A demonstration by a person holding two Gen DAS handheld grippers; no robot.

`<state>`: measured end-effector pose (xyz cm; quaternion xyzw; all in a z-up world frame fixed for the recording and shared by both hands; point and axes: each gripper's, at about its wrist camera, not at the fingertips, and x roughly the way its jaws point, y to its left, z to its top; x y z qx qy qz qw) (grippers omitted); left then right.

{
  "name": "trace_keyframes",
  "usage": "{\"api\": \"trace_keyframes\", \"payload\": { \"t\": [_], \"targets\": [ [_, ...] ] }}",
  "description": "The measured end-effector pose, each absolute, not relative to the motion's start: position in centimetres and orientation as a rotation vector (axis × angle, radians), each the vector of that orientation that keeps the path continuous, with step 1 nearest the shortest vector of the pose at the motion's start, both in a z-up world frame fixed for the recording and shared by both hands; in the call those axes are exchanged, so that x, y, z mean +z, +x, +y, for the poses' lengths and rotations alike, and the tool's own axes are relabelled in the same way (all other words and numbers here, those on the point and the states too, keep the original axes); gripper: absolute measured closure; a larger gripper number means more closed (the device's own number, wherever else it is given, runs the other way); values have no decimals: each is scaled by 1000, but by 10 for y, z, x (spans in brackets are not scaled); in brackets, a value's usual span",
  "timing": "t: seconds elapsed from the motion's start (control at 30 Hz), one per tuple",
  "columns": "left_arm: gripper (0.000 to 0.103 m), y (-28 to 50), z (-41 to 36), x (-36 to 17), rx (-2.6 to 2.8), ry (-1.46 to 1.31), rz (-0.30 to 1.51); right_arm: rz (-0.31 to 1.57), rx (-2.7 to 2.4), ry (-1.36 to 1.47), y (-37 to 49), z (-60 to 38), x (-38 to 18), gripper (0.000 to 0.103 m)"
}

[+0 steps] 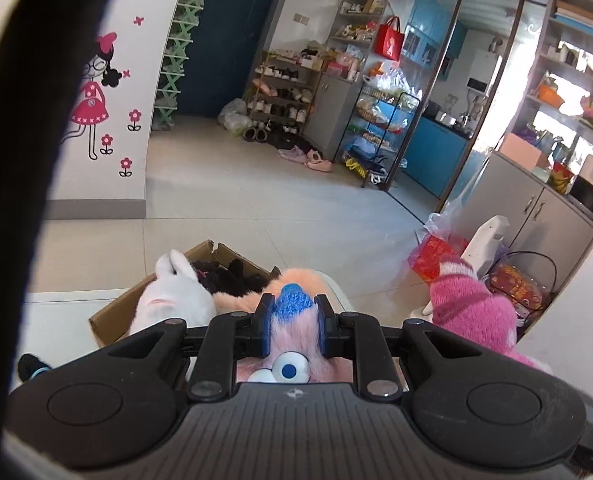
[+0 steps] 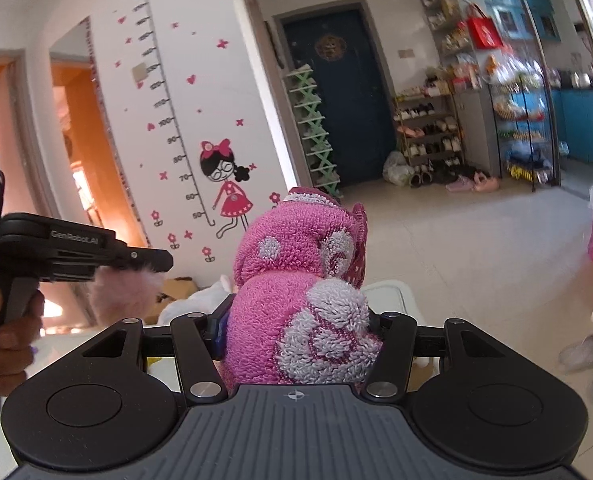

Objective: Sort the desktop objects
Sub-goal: 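Lift the pink owl pompom and pink towel bear and carry them to the box, then lower both pink items into the box and open both tools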

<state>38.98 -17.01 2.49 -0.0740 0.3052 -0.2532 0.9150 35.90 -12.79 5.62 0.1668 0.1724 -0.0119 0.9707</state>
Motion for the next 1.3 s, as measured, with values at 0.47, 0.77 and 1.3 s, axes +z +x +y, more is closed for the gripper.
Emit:
{"api": "trace_keyframes", "payload": {
  "t": [0.47, 0.77, 1.3],
  "targets": [
    [84, 390, -168, -13, -570, -183, 661, 407, -38, 308, 392, -128, 11, 41],
    [84, 367, -172, -36, -566, -151, 591, 430, -73, 297, 402, -104, -12, 41],
    [67, 331, -167, -26, -545, -30, 491, 393, -82, 290, 395, -101, -16, 37]
  ]
}}
